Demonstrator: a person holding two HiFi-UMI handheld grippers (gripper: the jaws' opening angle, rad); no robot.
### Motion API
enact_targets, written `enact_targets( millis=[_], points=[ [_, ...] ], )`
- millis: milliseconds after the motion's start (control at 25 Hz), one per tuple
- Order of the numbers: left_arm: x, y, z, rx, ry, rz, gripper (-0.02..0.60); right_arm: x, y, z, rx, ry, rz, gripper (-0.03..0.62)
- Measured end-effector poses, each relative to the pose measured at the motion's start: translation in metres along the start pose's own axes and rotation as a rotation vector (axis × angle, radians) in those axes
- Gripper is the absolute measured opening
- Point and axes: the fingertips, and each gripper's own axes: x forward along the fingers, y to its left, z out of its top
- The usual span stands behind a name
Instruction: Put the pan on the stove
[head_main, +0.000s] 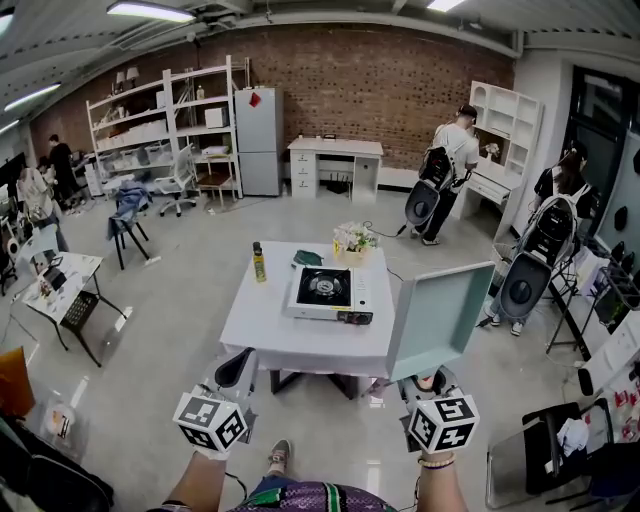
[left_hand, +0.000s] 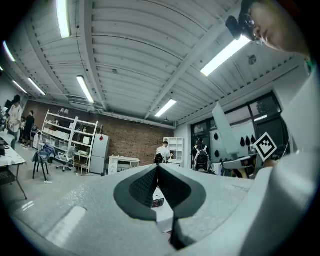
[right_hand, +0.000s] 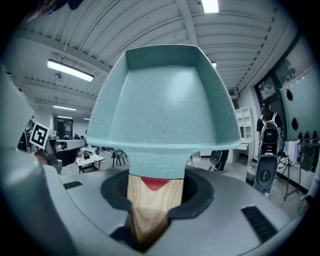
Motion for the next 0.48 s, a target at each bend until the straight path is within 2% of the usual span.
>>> enact_targets(
  millis=[320, 480],
  points=[
    [0.027, 0.033, -0.002, -0.018, 0.017, -0.006, 0.018, 0.037, 0.003, 0.006, 0.01, 0.015, -0.014, 0.144],
    [0.05, 0.05, -0.002, 0.003, 0.011, -0.024, 0.018, 0.064, 0.003, 0.01, 0.015, 0.01, -0.025, 0.144]
  ],
)
